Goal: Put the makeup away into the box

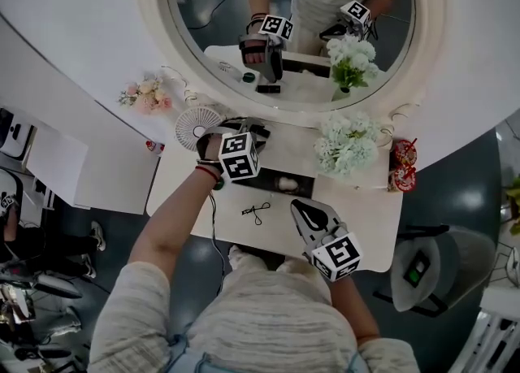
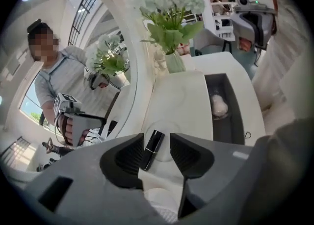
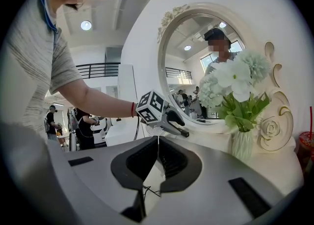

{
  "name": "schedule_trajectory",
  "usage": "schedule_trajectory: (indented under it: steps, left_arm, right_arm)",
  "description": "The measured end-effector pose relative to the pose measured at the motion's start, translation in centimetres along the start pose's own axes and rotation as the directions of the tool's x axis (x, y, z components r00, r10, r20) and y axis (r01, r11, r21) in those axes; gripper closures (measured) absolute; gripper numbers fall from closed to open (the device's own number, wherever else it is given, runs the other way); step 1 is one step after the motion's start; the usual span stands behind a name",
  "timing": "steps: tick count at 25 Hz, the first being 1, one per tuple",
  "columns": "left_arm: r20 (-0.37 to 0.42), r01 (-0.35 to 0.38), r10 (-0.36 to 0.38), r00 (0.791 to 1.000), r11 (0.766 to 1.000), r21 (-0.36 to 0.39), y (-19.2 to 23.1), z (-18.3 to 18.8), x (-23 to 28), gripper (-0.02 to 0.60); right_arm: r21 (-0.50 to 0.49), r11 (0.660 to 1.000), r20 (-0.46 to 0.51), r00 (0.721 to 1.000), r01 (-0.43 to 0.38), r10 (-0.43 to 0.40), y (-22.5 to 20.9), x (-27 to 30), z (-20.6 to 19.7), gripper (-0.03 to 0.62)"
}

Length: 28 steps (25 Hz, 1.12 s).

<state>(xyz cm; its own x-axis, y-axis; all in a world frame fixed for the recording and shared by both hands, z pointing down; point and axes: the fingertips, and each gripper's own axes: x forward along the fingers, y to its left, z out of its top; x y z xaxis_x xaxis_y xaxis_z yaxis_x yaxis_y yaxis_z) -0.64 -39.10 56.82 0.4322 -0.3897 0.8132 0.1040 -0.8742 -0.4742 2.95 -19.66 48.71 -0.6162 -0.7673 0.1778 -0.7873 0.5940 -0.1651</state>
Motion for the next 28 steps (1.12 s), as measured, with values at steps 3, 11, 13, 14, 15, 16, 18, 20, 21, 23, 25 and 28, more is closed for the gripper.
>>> schedule_trajectory:
  steps: [3,11,13,14,15,16,18,20,21,23,25,28]
  left_arm:
    - [-0.051,0.020,-0.015,0.999,0.996,0.083,-0.1,-0.4,1.1,0.408]
    - [-0.159,0.115,-0.080,0.984,0.968,0.223,0.0,-1.4,2.9,0.415]
    - [-0.169,0.138,-0.101,0.980,0.966,0.218,0.1,-1.2,3.1,0.435]
    - [-0.176,0.149,-0.112,0.978,0.965,0.214,0.1,-1.2,3.3,0.446]
    - [-0.184,0.162,-0.123,0.975,0.964,0.213,0.0,-1.2,3.4,0.456]
    - [-0.192,0.175,-0.135,0.972,0.961,0.215,-0.1,-1.2,3.5,0.462]
    - [-0.210,0.200,-0.153,0.966,0.954,0.224,-0.4,-1.4,3.7,0.465]
    - [-0.224,0.210,-0.158,0.962,0.950,0.230,-0.5,-1.5,3.7,0.472]
    - [-0.227,0.210,-0.157,0.961,0.950,0.232,-0.6,-1.5,3.7,0.474]
    - [-0.231,0.212,-0.158,0.960,0.950,0.231,-0.7,-1.5,3.6,0.476]
    - [-0.228,0.210,-0.158,0.961,0.951,0.227,-0.9,-1.5,3.4,0.476]
    - [-0.206,0.185,-0.142,0.968,0.961,0.207,-0.8,-1.1,3.0,0.476]
  right_arm:
    - [0.008,1.000,-0.003,1.000,0.012,-0.012,-0.3,-0.2,-0.3,0.583]
    - [0.023,0.999,-0.008,1.000,0.030,-0.030,-0.9,-0.8,-0.8,0.583]
    - [0.023,0.999,-0.008,1.000,0.030,-0.030,-0.9,-0.9,-0.9,0.583]
    - [0.023,0.999,-0.009,1.000,0.030,-0.030,-0.9,-1.0,-0.9,0.583]
    - [0.023,0.999,-0.010,0.999,0.031,-0.030,-0.9,-1.0,-1.0,0.583]
    - [0.023,0.999,-0.011,0.999,0.030,-0.030,-0.9,-1.0,-1.0,0.583]
    - [0.022,0.999,-0.010,1.000,0.028,-0.028,-0.9,-1.1,-1.0,0.583]
    - [0.022,0.999,-0.009,0.999,0.031,-0.030,-1.0,-1.2,-0.9,0.583]
    - [0.022,0.999,-0.008,0.999,0.033,-0.033,-1.0,-1.2,-0.9,0.583]
    - [0.023,0.999,-0.006,0.999,0.038,-0.038,-1.0,-1.4,-0.8,0.583]
    - [0.022,0.999,-0.005,0.999,0.040,-0.040,-1.0,-1.4,-0.9,0.583]
    - [0.015,0.999,-0.004,1.000,0.028,-0.028,-1.0,-1.4,-0.8,0.583]
